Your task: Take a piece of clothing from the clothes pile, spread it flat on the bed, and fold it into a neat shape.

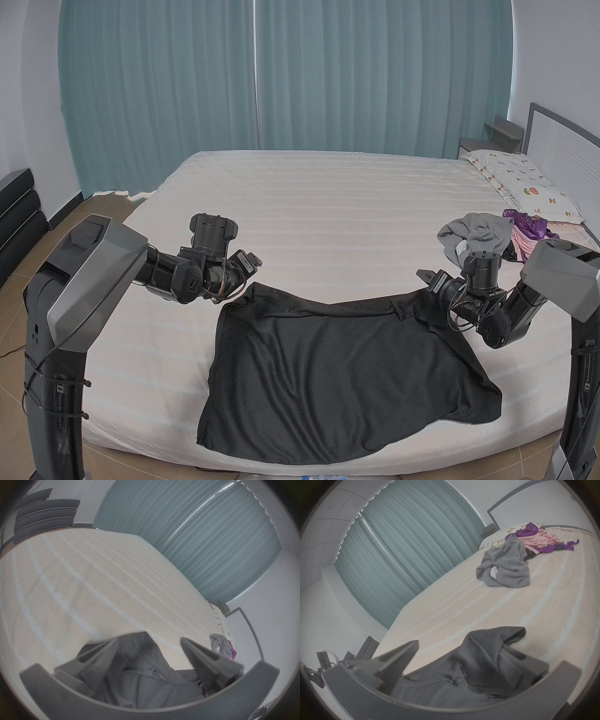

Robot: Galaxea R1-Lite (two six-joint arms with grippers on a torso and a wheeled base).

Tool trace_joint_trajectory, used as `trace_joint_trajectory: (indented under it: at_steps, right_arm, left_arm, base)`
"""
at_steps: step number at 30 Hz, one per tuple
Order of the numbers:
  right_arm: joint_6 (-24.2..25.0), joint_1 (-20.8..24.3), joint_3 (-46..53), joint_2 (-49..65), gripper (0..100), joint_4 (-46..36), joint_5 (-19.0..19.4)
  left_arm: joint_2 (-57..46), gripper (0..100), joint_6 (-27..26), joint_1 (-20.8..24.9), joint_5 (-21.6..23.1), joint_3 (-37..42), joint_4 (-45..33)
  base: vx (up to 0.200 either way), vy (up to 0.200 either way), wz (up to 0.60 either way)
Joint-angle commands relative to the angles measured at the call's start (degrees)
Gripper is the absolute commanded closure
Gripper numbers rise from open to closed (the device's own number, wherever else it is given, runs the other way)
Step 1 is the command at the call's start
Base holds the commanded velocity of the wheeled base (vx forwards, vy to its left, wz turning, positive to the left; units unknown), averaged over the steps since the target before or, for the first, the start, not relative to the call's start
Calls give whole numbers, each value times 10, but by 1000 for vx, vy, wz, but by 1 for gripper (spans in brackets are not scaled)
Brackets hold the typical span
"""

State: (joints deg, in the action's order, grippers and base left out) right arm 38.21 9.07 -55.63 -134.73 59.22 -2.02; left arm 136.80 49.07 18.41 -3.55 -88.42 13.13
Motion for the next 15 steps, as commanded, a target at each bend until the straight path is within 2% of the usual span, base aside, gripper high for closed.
trace_joint_trajectory:
  at_steps: [1, 4, 6, 9, 13, 14, 15]
  right_arm:
    - [4, -28, -4, -13, 0, -9, 1]
    - [28, -49, -5, 4, 0, -8, 0]
    - [64, -61, -3, 27, 0, -9, 2]
    - [97, -70, 5, 51, 0, -12, 8]
    - [114, -88, 50, 100, 0, -17, 36]
    - [115, -93, 75, 119, 0, -17, 53]
    - [115, -93, 75, 119, 0, -17, 53]
  left_arm:
    - [7, 0, 24, -17, -4, 1, -31]
    - [-7, 0, 63, -41, 5, -2, -54]
    - [-21, 0, 86, -58, 16, 3, -54]
    - [-35, 0, 95, -72, 32, 16, -57]
    - [-93, 0, 95, -87, 93, 109, -51]
    - [-119, 0, 96, -86, 115, 144, -51]
    - [-119, 0, 96, -86, 115, 144, -51]
  base:
    - [0, 0, 0]
    - [0, 0, 0]
    - [0, 0, 0]
    - [0, 0, 0]
    - [0, 0, 0]
    - [0, 0, 0]
    - [0, 0, 0]
